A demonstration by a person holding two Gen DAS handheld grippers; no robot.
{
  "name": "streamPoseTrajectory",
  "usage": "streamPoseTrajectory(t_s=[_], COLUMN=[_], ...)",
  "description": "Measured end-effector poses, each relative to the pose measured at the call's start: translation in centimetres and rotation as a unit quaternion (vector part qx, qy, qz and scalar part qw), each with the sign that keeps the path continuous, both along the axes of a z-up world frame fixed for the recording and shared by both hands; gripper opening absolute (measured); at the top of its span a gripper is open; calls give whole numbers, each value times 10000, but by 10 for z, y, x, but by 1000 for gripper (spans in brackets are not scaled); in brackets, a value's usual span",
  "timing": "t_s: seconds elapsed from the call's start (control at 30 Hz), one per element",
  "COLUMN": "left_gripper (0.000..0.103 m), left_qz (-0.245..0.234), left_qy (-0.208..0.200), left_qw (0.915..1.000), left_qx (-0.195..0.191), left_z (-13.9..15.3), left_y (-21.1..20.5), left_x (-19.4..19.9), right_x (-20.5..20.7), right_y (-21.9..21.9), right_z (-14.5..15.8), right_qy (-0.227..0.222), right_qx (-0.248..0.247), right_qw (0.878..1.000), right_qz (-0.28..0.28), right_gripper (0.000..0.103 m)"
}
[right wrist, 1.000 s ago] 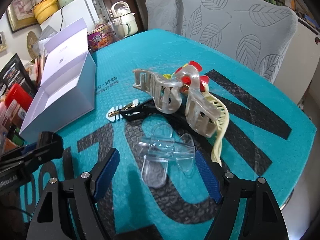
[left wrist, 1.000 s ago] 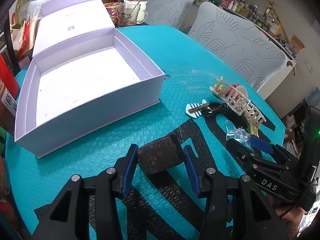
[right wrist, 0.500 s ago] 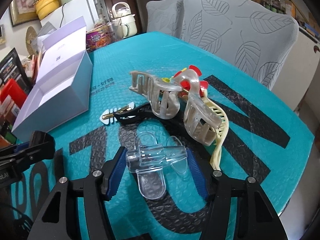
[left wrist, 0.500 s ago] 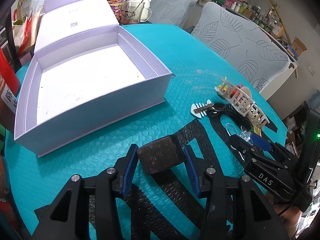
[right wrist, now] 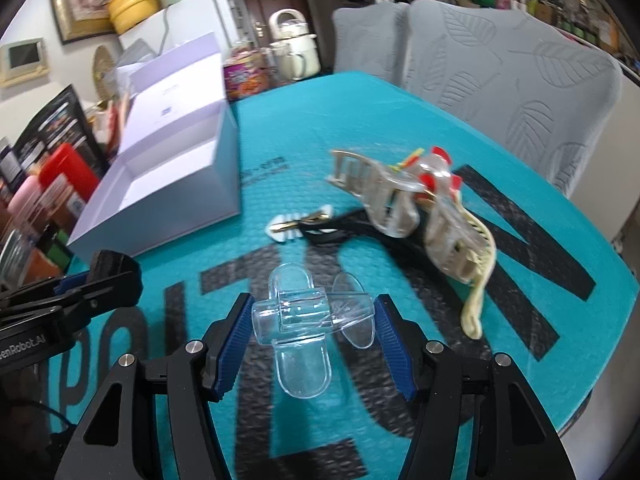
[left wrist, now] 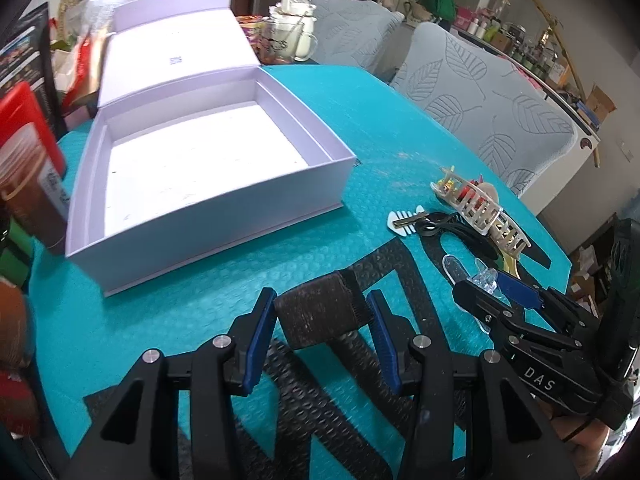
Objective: Organize rigid objects
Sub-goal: 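Lift the black ring with the left gripper while the right gripper grasps the clear plastic clip, then carry the black ring and clear clip with both grippers into the white box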
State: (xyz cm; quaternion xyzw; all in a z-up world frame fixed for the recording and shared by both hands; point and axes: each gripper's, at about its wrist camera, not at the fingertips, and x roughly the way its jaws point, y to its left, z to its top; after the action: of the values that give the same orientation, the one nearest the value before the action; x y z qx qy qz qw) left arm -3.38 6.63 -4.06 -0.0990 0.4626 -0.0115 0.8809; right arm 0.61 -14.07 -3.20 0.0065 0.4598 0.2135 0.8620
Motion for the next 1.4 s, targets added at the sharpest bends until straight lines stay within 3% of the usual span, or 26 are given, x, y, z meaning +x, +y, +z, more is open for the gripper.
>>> streamPoseTrajectory(t_s=[0.7, 1.1, 1.4], left_gripper=[46, 46, 46], left_qz=[1005, 1123, 1026], left_qy=[-138, -293, -563], left_qw=[9946, 9928, 9922], left_qx=[219, 292, 428], left_z=[13, 25, 42], left_y=[37, 58, 64], left_x=[-55, -54, -38], right_x=[-26, -29, -18], right_y=[67, 93, 108], right_z=[18, 28, 51], right_qy=[-190, -209, -509], right_qx=[255, 321, 300], right_qw=[9876, 9798, 9737], right_qz=[1537, 1964, 2200], right_gripper=[61, 61, 61])
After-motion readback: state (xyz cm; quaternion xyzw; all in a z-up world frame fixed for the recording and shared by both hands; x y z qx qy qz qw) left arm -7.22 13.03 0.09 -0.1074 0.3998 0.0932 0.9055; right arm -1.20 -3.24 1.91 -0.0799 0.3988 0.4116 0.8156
